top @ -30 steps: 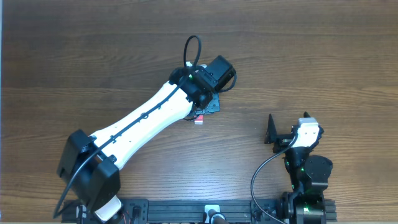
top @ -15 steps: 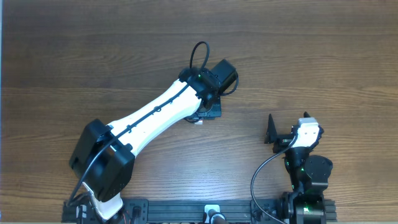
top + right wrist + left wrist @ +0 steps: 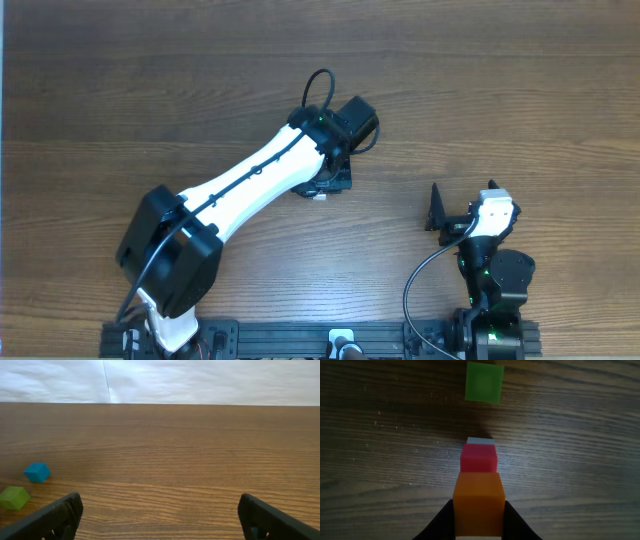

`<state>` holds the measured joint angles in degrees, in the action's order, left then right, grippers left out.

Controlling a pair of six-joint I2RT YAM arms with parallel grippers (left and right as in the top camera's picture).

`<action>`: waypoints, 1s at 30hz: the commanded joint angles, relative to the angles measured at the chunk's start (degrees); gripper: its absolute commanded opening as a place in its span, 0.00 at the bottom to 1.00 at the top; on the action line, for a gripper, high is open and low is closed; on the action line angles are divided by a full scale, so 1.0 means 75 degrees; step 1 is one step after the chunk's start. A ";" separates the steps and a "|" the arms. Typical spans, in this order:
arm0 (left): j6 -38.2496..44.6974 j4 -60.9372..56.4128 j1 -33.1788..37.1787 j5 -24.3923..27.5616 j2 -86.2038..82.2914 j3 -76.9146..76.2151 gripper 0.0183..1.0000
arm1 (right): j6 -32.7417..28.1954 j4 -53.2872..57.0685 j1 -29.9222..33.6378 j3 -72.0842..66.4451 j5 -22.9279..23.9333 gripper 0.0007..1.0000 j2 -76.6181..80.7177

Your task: Stack Cubes

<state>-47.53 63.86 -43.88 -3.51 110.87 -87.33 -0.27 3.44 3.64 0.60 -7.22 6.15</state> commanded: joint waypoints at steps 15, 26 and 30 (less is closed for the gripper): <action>0.0026 -0.0140 0.0087 -0.0070 0.0236 -0.0102 0.02 | -0.0029 0.0026 -0.0047 -0.0041 -0.0090 0.99 -0.0055; 0.0023 -0.0166 0.0087 -0.0175 0.0251 -0.0099 0.02 | -0.0029 0.0029 -0.0047 -0.0041 -0.0090 0.99 -0.0055; 0.0020 -0.0166 0.0087 -0.0198 0.0262 -0.0102 0.02 | -0.0029 0.0029 -0.0047 -0.0041 -0.0090 0.99 -0.0055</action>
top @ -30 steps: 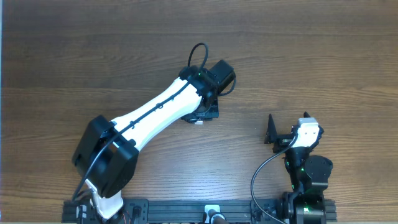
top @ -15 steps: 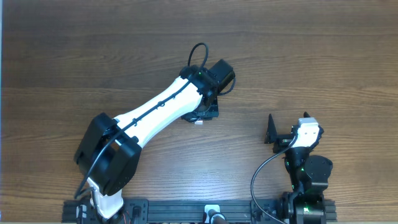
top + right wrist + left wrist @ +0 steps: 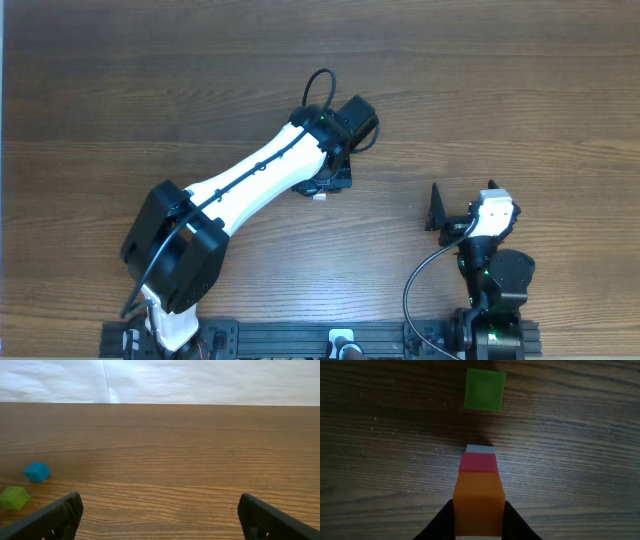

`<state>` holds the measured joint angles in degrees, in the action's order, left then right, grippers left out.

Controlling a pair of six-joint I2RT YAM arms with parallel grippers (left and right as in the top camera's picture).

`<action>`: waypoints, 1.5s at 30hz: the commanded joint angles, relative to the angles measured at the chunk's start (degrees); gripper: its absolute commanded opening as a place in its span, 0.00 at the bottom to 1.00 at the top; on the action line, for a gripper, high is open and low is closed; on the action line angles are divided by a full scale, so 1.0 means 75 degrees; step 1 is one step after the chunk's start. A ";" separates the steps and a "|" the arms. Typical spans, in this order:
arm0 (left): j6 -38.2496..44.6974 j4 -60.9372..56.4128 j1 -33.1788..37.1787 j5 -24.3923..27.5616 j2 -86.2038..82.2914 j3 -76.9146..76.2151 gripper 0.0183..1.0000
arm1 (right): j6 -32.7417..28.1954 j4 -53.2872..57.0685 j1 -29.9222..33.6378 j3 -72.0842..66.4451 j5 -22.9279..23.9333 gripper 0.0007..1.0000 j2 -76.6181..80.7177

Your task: Stack Cubes

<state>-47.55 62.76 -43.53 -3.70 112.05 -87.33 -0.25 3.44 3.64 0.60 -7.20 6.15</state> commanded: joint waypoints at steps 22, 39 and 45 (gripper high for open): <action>-0.0087 -0.0032 0.0041 -0.0256 0.0178 -0.0099 0.02 | -0.0035 0.0026 -0.0047 -0.0041 -0.0093 0.99 -0.0055; -0.0087 -0.0050 0.0038 -0.0254 0.0242 -0.0099 0.11 | -0.0035 0.0026 -0.0047 -0.0041 -0.0093 0.99 -0.0055; -0.0085 -0.0050 0.0032 -0.0254 0.0265 -0.0099 0.27 | -0.0032 0.0026 -0.0047 -0.0041 -0.0093 0.99 -0.0055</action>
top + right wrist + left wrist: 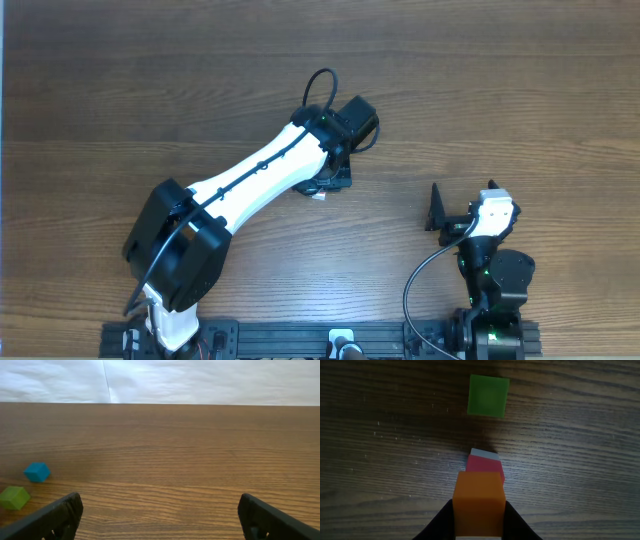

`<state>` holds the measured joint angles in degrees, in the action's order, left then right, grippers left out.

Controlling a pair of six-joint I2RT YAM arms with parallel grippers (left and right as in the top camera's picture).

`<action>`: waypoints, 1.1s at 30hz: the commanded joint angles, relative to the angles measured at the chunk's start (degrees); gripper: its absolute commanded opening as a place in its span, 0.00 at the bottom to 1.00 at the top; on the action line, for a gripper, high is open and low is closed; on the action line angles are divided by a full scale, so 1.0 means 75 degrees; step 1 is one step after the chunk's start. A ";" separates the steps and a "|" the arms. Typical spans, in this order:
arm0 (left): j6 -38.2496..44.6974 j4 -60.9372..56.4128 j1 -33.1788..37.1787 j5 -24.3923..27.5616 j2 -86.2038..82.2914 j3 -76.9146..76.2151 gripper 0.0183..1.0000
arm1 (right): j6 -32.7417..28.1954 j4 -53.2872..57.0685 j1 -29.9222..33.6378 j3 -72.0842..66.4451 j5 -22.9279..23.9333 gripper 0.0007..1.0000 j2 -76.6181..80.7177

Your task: Stack Cubes

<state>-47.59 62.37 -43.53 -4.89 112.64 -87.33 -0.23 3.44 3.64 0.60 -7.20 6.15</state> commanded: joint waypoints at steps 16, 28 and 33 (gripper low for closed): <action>-0.0146 -0.0428 0.0058 -0.0122 0.0122 -0.0102 0.82 | -0.0038 0.0029 -0.0047 -0.0041 -0.0093 0.99 -0.0055; -0.0277 -0.2078 0.1072 -0.1507 -0.1169 -0.0102 0.90 | -0.0035 0.0026 -0.0047 -0.0041 -0.0090 0.99 -0.0055; 0.0425 -0.2410 0.1699 -0.2177 -0.1848 -0.0099 0.90 | -0.0035 0.0026 -0.0047 -0.0041 -0.0093 0.99 -0.0055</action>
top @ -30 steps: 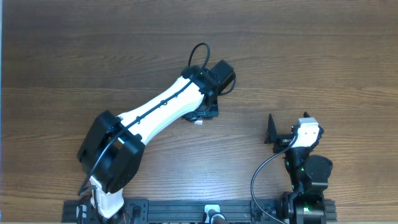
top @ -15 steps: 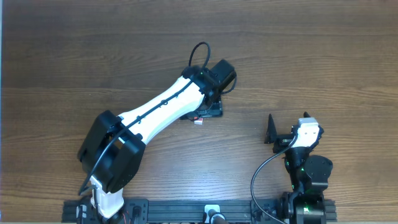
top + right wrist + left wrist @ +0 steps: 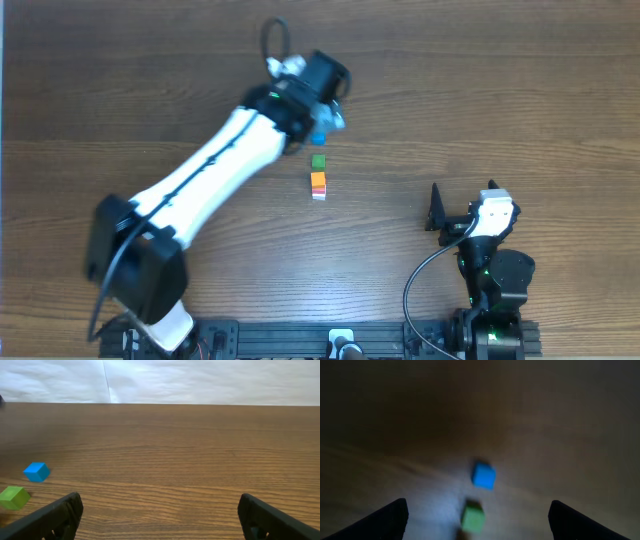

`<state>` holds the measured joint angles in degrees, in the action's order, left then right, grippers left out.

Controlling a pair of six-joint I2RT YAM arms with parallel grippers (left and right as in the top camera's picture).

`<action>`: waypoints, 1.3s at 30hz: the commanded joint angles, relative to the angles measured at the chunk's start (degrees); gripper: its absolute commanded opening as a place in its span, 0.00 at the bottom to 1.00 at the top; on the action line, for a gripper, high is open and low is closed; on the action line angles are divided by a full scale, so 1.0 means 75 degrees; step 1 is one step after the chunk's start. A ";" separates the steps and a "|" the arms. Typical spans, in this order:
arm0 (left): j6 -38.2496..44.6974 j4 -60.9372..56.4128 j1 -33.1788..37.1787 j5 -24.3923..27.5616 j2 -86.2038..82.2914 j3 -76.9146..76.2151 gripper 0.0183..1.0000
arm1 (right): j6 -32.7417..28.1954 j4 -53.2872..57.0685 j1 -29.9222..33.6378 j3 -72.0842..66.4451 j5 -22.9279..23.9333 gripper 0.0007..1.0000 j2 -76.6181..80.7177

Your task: Stack Cubes

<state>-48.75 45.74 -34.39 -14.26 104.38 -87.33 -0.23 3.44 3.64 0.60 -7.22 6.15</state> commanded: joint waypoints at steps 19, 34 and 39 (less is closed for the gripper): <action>0.4380 -0.2620 0.2468 -0.0286 -0.5047 0.1629 0.89 | -0.0035 0.0026 -0.0047 -0.0041 -0.0087 0.99 -0.0055; 0.5610 -0.3844 0.5429 0.3287 -1.0083 0.6274 0.87 | -0.0035 0.0029 -0.0047 -0.0041 -0.0090 0.99 -0.0055; 0.5680 -0.3896 0.5304 0.3328 -1.1403 0.7528 0.87 | -0.0038 0.0026 -0.0047 -0.0041 -0.0090 0.99 -0.0055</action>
<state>-8.27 17.02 5.89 8.03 23.46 -35.90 -0.23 3.44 3.64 0.60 -7.20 6.11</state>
